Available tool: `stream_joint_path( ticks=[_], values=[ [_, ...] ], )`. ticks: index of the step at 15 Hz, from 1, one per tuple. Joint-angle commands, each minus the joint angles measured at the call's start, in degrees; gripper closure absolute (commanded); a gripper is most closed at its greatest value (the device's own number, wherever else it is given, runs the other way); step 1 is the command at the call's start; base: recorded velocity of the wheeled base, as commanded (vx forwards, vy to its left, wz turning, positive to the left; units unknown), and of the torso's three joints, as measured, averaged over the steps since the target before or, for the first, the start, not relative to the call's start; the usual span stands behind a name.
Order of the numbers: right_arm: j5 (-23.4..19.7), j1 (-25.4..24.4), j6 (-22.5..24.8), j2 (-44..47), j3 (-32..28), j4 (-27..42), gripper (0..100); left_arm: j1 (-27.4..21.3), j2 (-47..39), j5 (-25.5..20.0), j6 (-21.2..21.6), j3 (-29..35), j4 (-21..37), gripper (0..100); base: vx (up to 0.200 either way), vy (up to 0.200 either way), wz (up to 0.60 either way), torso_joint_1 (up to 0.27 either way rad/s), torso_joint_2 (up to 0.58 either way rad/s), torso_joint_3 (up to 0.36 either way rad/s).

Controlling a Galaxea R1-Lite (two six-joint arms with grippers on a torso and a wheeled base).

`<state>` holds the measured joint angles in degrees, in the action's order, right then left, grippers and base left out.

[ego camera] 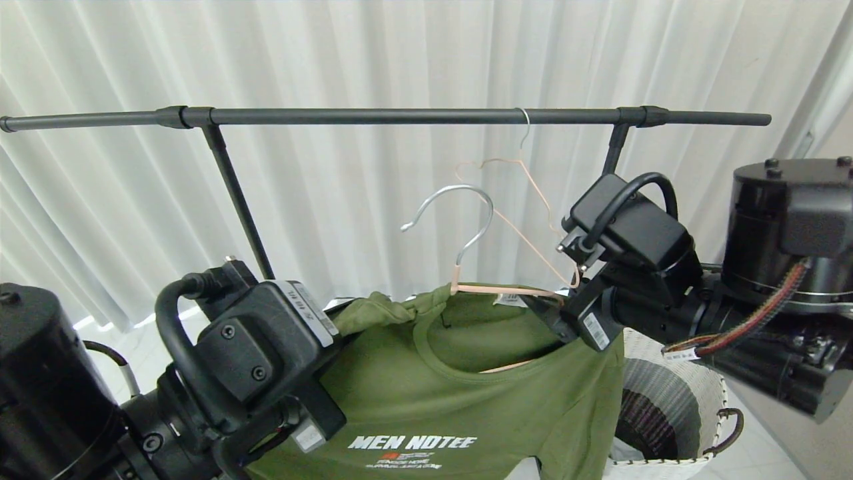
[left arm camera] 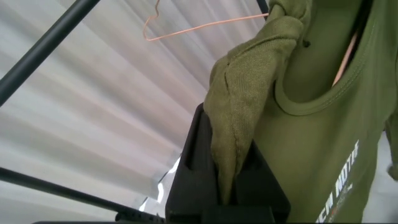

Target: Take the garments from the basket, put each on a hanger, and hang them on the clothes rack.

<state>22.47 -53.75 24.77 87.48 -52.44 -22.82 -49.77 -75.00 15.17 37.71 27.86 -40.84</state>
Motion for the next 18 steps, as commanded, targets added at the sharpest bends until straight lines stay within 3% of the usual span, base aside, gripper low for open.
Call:
stream_joint_path(
  ticks=[1, 5, 9, 10, 18],
  values=[
    [0.0, 0.6, 0.0, 1.1, -0.1, 0.0, 0, -0.1, -0.1, 0.0, -0.1, 0.0, -0.1, 100, 0.000, 0.000, 0.00, 0.000, 0.00, 0.000],
    [-0.2, 0.7, -0.2, 1.3, -0.1, -0.2, 0, -0.4, -0.2, -0.5, -0.2, -0.1, 0.0, 100, 0.000, 0.000, 0.00, 0.000, 0.00, 0.000],
    [-0.3, 0.7, 0.0, 3.8, 0.3, -6.4, 0, -0.5, -0.3, -0.8, -0.2, -0.1, 0.0, 100, 0.000, 0.000, 0.00, 0.000, 0.00, 0.000],
    [-0.3, 0.7, 0.0, 4.0, 0.3, -6.5, 100, -0.5, -0.3, -0.8, -0.2, -0.1, 0.0, 100, 0.000, 0.000, 0.00, 0.000, 0.00, 0.000],
    [-0.1, 0.7, 0.0, 3.8, 0.4, -7.5, 100, -0.4, -0.6, -0.8, -0.2, -0.2, 0.0, 100, 0.000, 0.000, 0.00, 0.000, 0.00, 0.000]
  ],
)
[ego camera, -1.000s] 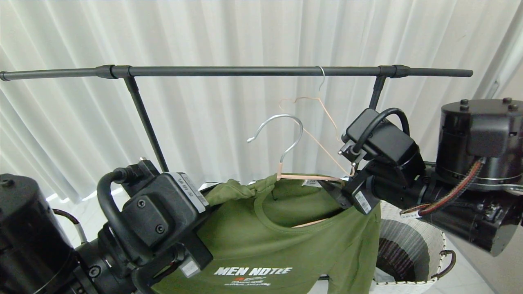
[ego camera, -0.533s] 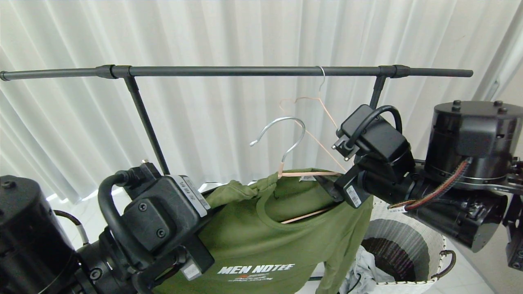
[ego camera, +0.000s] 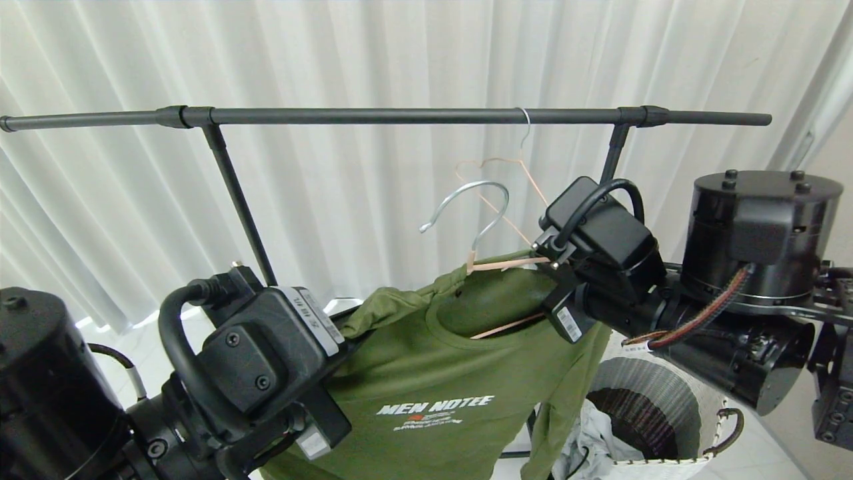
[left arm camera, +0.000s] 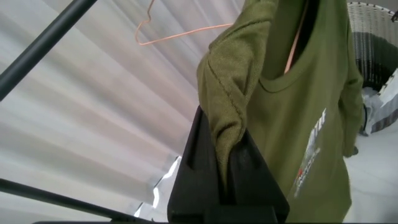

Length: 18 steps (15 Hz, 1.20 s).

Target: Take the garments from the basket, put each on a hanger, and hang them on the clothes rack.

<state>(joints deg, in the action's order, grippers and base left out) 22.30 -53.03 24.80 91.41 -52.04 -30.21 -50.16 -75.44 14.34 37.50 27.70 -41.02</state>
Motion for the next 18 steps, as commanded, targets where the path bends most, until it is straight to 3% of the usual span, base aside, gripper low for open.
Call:
stream_joint_path(
  ticks=[1, 3, 4, 12, 18],
  values=[
    [0.0, -0.1, 0.0, -0.2, 0.0, -0.1, 100, 0.0, -0.2, 0.1, 0.0, 0.0, 0.2, 100, 0.000, 0.000, 0.00, 0.000, 0.00, 0.000],
    [-0.1, -0.2, 0.0, -0.4, 0.0, -0.2, 100, 0.0, -0.2, 0.1, 0.0, 0.0, 0.2, 100, 0.000, 0.000, 0.00, 0.000, 0.00, 0.000],
    [-0.1, -0.3, 0.0, -0.7, 0.0, -0.4, 100, 0.0, -0.2, 0.1, 0.0, 0.1, 0.2, 0, 0.000, 0.000, 0.00, 0.000, 0.00, 0.000],
    [0.1, -0.3, 5.1, -5.0, 4.2, -3.5, 100, 1.4, 0.6, 0.1, -0.1, -0.1, 0.1, 0, 0.000, 0.000, 0.00, 0.000, 0.00, 0.000],
    [0.2, 5.4, 5.3, -6.9, 4.6, -3.5, 100, -0.5, 1.8, 0.1, -1.6, -1.3, -3.8, 0, 0.000, 0.000, 0.00, 0.000, 0.00, 0.000]
  ],
)
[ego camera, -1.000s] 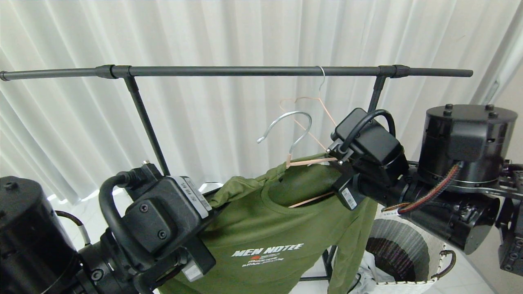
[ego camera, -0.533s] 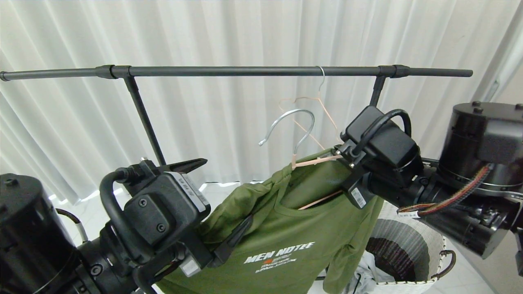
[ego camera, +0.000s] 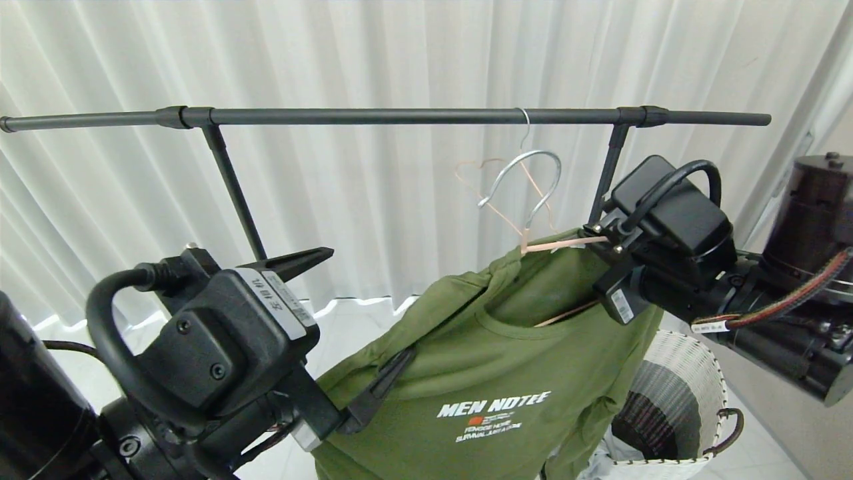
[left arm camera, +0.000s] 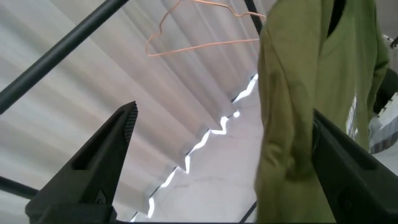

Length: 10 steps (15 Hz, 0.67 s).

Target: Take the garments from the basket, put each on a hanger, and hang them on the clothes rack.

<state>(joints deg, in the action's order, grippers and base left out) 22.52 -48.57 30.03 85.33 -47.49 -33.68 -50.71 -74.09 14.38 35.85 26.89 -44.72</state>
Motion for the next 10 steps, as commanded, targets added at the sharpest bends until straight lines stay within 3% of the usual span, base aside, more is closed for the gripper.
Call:
stream_joint_path(
  ticks=[1, 4, 8, 10],
  values=[
    [0.0, 1.6, 0.0, -1.3, 0.1, 0.0, 100, 0.0, 1.3, 0.0, 0.0, -1.3, -0.2, 0, 0.000, 0.000, 0.00, 0.000, 0.00, 0.000],
    [-0.5, 4.5, 0.5, -2.8, 0.6, 0.1, 100, 0.2, 5.4, 0.0, -0.3, -3.4, -0.2, 0, 0.000, 0.000, 0.00, 0.000, 0.00, 0.000],
    [-0.6, 4.7, 0.6, -3.2, 0.6, 0.1, 100, 1.1, 8.5, 0.2, -2.6, -4.5, -0.2, 0, 0.000, 0.000, 0.00, 0.000, 0.00, 0.000],
    [-0.8, 4.7, 0.6, -3.9, 0.5, 0.1, 100, 7.6, 10.4, 0.3, -2.4, -9.6, -0.2, 0, 0.000, 0.000, 0.00, 0.000, 0.00, 0.000]
  ],
)
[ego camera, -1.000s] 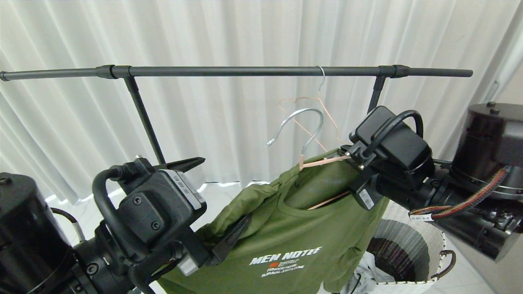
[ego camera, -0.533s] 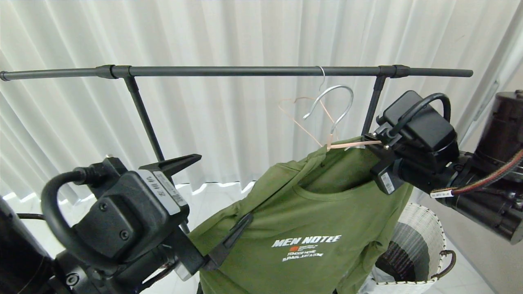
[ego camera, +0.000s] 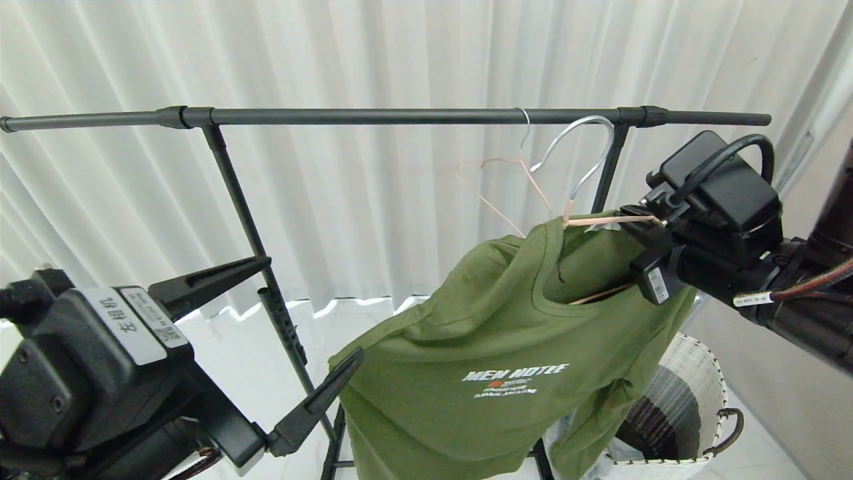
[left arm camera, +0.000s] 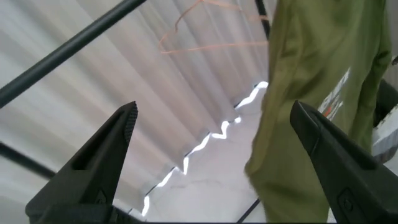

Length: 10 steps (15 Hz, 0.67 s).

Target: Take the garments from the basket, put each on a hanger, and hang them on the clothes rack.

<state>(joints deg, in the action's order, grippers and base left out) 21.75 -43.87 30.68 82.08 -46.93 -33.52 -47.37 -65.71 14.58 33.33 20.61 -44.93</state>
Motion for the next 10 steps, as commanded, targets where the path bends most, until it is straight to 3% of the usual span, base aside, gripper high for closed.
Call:
stream_joint_path(
  ticks=[1, 2, 6, 10],
  values=[
    [-0.2, 0.0, -0.1, -1.2, 0.0, 0.1, 100, 9.9, 2.3, 0.0, 1.2, -6.8, 0.1, 0, 0.000, 0.000, 0.00, 0.000, 0.00, 0.000],
    [-0.5, 0.0, 0.0, -1.9, 0.1, 0.2, 100, 13.3, 2.6, -0.3, 2.1, -8.6, 0.1, 0, 0.000, 0.000, 0.00, 0.000, 0.00, 0.000],
    [-2.9, -0.1, 0.0, -2.5, -0.2, 0.2, 100, 14.3, -2.4, -1.6, 1.8, -11.6, 0.2, 0, 0.000, 0.000, 0.00, 0.000, 0.00, 0.000],
    [-4.5, -1.0, 0.0, -3.5, 0.4, 0.1, 100, 12.8, -9.0, -17.0, 1.7, -12.4, 0.0, 0, 0.000, 0.000, 0.00, 0.000, 0.00, 0.000]
  ],
)
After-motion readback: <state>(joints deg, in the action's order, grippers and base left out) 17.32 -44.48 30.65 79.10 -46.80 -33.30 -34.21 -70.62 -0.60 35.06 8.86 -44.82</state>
